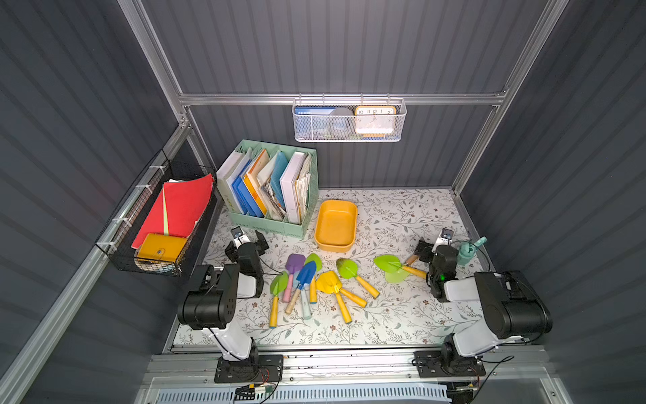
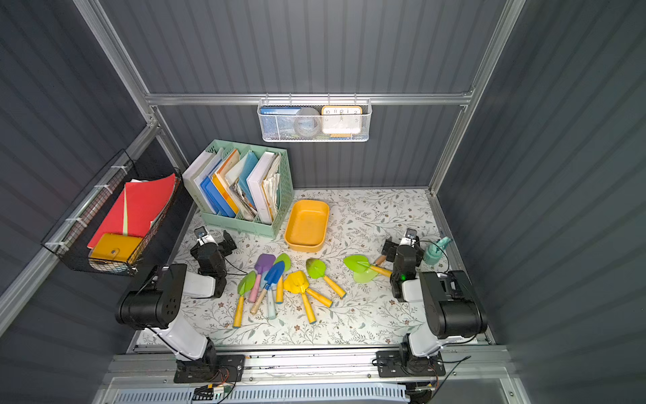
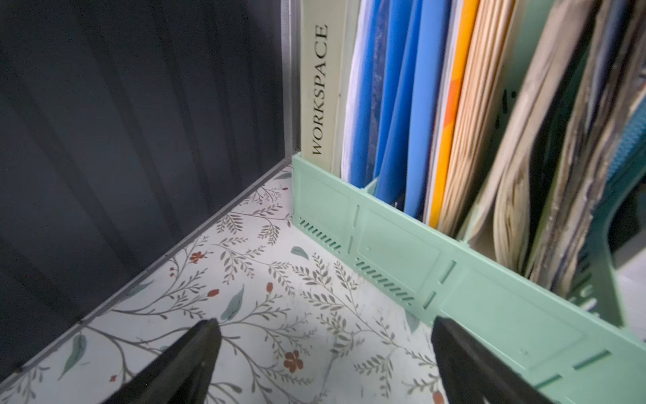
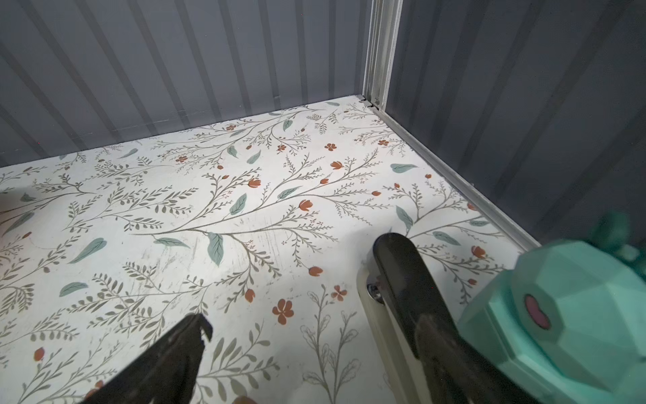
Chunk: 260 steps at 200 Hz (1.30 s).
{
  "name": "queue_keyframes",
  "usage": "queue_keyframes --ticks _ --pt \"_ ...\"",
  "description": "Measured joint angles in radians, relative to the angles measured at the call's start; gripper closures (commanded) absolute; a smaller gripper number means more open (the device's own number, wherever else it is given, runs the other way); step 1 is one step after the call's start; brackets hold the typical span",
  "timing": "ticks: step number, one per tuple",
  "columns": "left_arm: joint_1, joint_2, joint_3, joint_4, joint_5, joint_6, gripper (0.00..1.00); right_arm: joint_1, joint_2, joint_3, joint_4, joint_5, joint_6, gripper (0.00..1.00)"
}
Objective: Put the shovel into the storage box
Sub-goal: Adjust the storage box at the center of the board.
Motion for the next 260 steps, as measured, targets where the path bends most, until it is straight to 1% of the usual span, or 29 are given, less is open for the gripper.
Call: queue_keyframes --ticks 44,186,199,215,238,260 --pt "0.005 0.000 0.001 -0.010 0.033 0.000 0.00 0.000 0.000 0.000 0.000 0.000 0.000 0.01" --pt "0.005 0.000 0.002 -0.013 0.051 0.000 0.00 0.000 0.000 0.000 0.000 0.000 0.000 0.01" --pt "0.005 -0.008 0.015 -0.051 0.045 0.000 0.00 0.000 -0.006 0.000 -0.011 -0.003 -0.003 0.01" --pt "0.005 -0.040 0.059 -0.149 0.035 0.000 0.00 0.003 -0.067 0.007 -0.090 -0.006 -0.008 0.01" --pt "0.005 -0.116 0.130 -0.273 0.018 -0.009 0.00 0.006 -0.205 0.071 -0.275 -0.008 0.005 0.01" --pt "0.005 -0.212 0.173 -0.399 -0.005 -0.085 0.00 0.006 -0.326 0.133 -0.411 -0.029 0.066 0.01"
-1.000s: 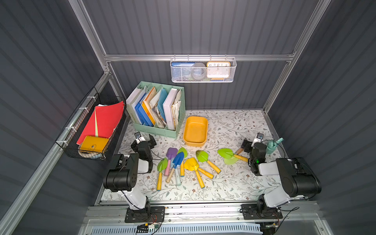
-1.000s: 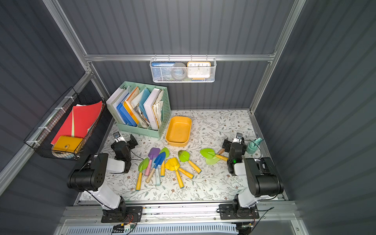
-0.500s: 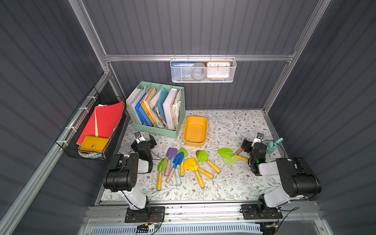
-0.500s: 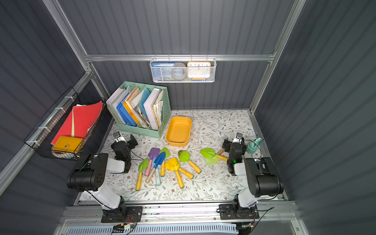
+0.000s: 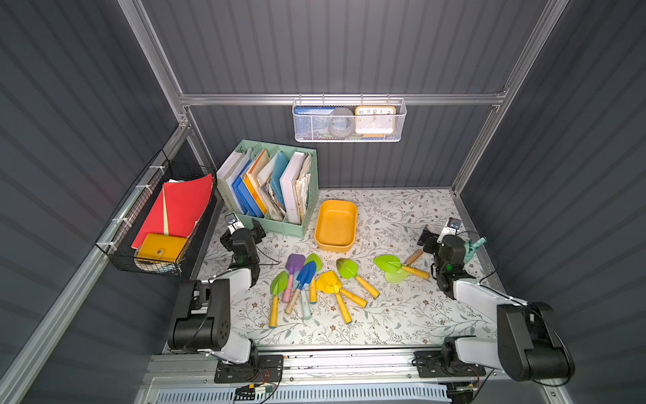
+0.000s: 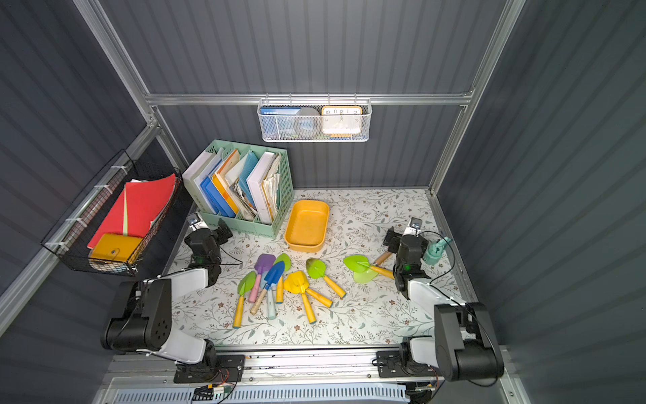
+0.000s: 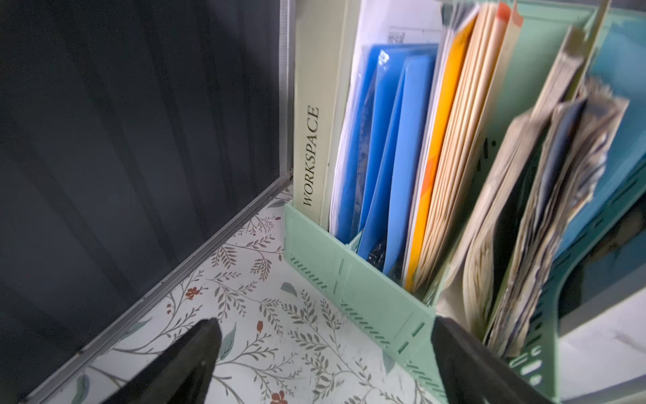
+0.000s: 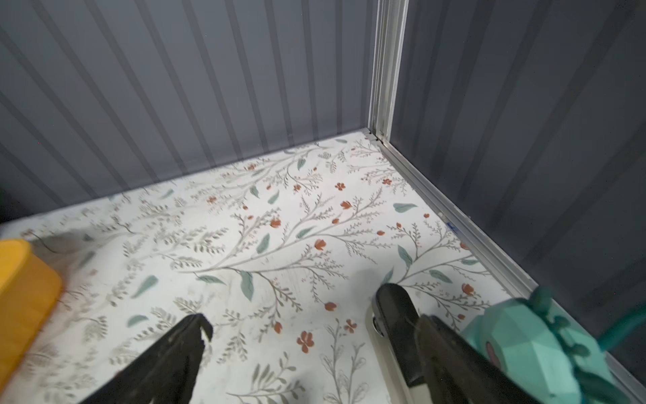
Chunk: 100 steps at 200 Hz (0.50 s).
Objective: Put the shovel into the storage box
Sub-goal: Adjust the storage box at the center of the board.
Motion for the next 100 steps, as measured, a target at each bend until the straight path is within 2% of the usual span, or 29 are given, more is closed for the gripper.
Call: queue_keyframes --ticks 20,50,55,65,88,100 --pt "0.001 -0.056 0.055 -0.146 0.010 -0.124 0.00 0.000 -0.101 0.009 -0.082 -0.058 0.073 0.01" --pt "0.007 -0.100 0.117 -0.308 0.151 -0.289 0.00 -0.004 -0.207 0.070 -0.304 -0.127 0.284 0.01" --pt "0.007 -0.105 0.118 -0.322 0.177 -0.307 0.00 -0.009 -0.215 0.081 -0.331 -0.140 0.313 0.04" --pt "0.008 -0.118 0.114 -0.350 0.229 -0.342 0.07 -0.017 -0.221 0.105 -0.378 -0.187 0.357 0.12" --pt "0.001 -0.146 0.093 -0.388 0.341 -0.383 0.24 -0.027 -0.186 0.168 -0.486 -0.309 0.408 0.23" --pt "-0.019 -0.151 0.092 -0.413 0.386 -0.388 0.33 -0.026 -0.150 0.209 -0.548 -0.371 0.416 0.24"
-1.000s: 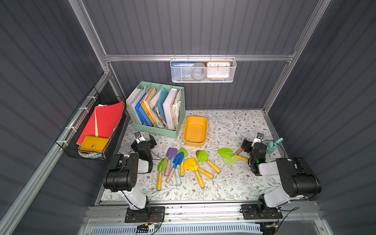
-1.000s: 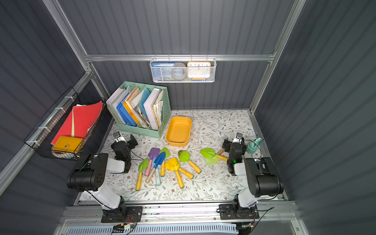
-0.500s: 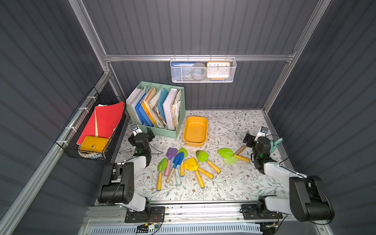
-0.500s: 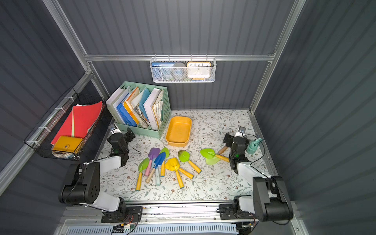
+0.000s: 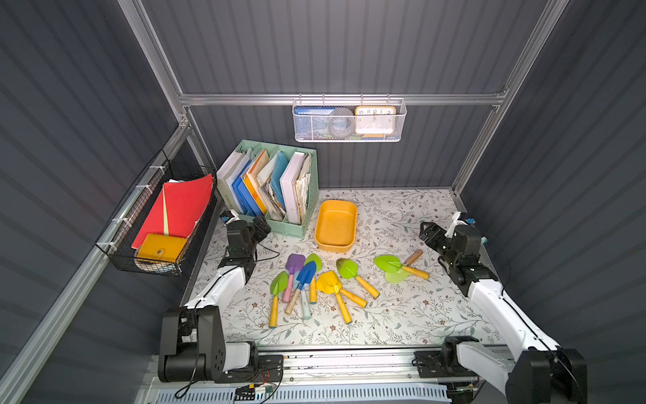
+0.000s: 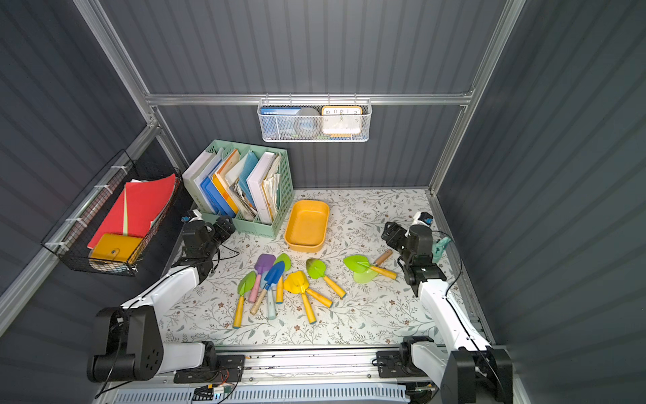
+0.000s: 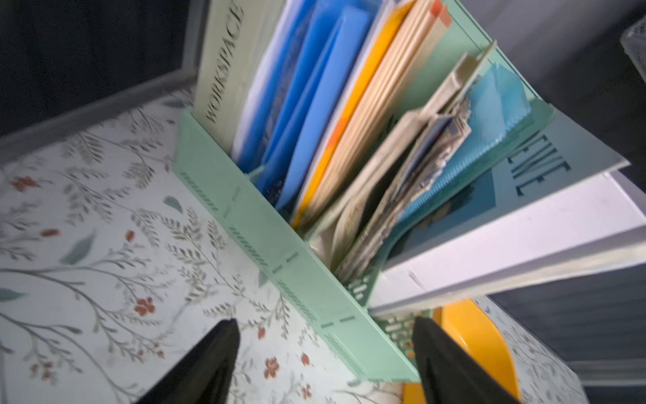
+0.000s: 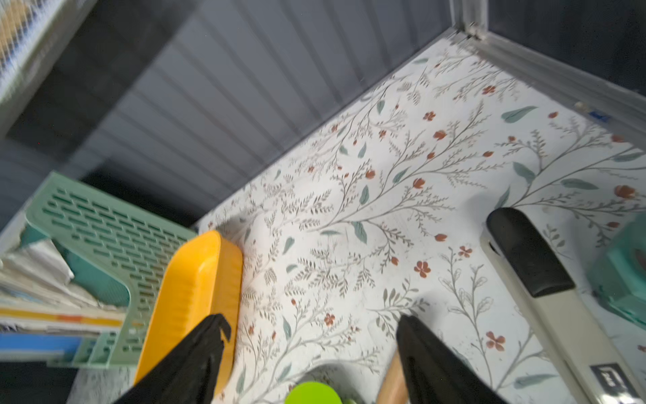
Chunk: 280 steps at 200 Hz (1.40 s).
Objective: Put the shovel into the storage box
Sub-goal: Adjust the storage box at the center of the board.
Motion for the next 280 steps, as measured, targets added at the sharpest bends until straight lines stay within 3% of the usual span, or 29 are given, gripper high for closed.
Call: queue_keyframes --ticks 40,106,170,280 --pt "-0.143 0.032 0.034 -0.080 0.092 0.011 0.43 0.005 0.098 0.098 -0.202 -0.154 0.002 0.28" --pt "-0.296 0.330 0.233 -0.095 0.111 0.013 0.40 0.040 0.131 0.088 -0.372 -0.200 -0.018 0.29" --pt "-0.349 0.533 0.376 -0.098 0.095 0.011 0.41 0.077 0.145 0.078 -0.424 -0.174 -0.037 0.29" --pt "-0.425 0.583 0.411 -0.098 0.127 0.010 0.42 0.130 0.310 0.139 -0.589 0.007 -0.101 0.28"
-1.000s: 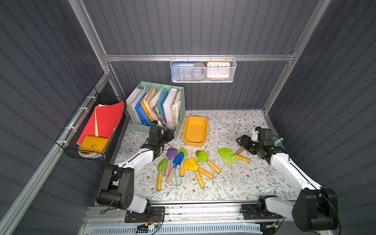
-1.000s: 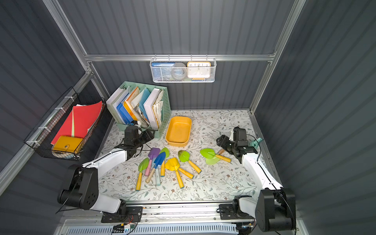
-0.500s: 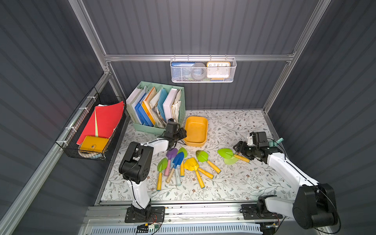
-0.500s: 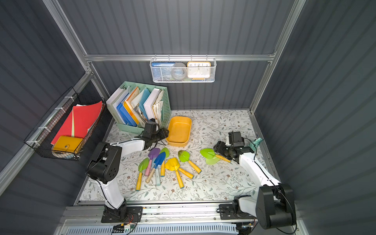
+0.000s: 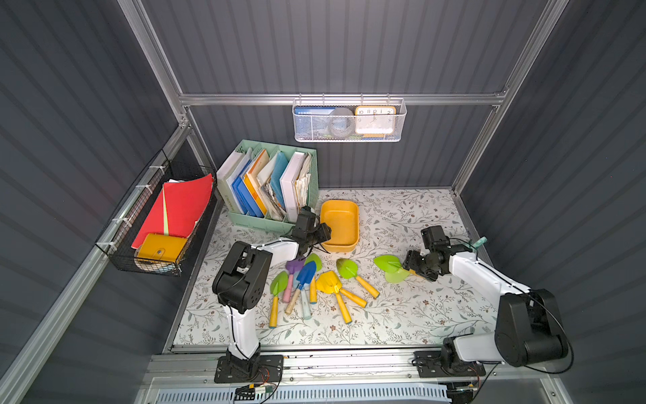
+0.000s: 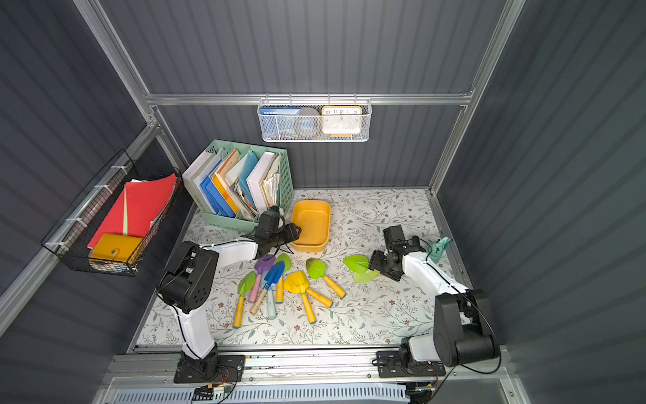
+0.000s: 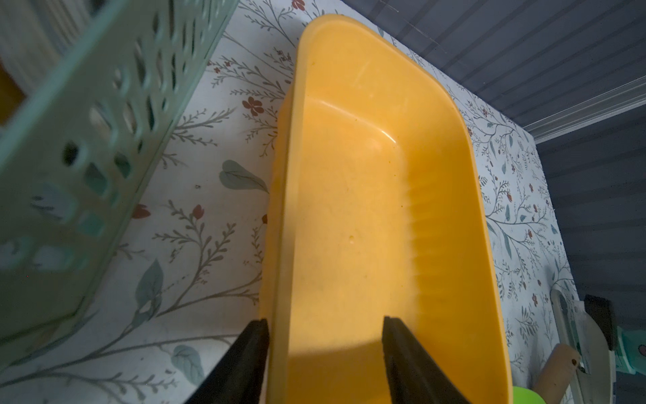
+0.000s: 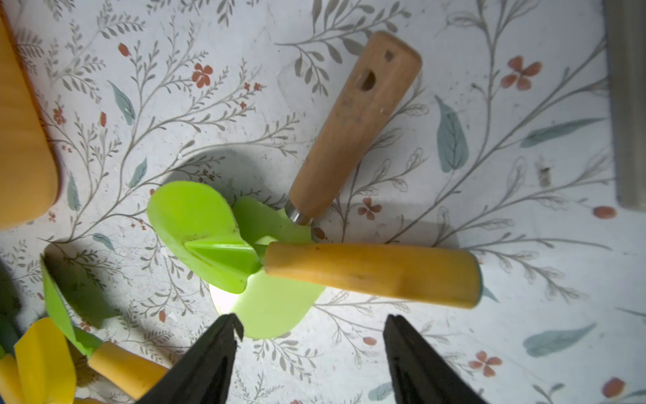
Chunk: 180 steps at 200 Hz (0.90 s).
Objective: Put the shovel into the storage box
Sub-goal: Adjust the storage box at the center of the board, then pick up the shovel from the center of the board.
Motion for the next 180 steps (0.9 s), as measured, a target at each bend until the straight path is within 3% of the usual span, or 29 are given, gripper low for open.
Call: queue_keyframes --ticks 47,83,124,180 --pt "0.000 -0.004 -0.002 0.001 0.004 0.000 0.41 0.049 0.041 0.023 -0.042 0.021 -0.019 0.29" --pt "0.000 -0.029 -0.025 0.000 0.005 -0.003 0.37 0.100 0.028 0.061 -0.069 0.103 -0.034 0.22" --pt "0.000 -0.080 -0.059 -0.001 0.007 -0.003 0.36 0.088 0.055 0.102 -0.071 0.195 -0.034 0.22" --pt "0.000 -0.110 -0.085 -0.001 0.007 -0.008 0.35 0.081 0.145 0.108 -0.061 0.111 -0.041 0.26"
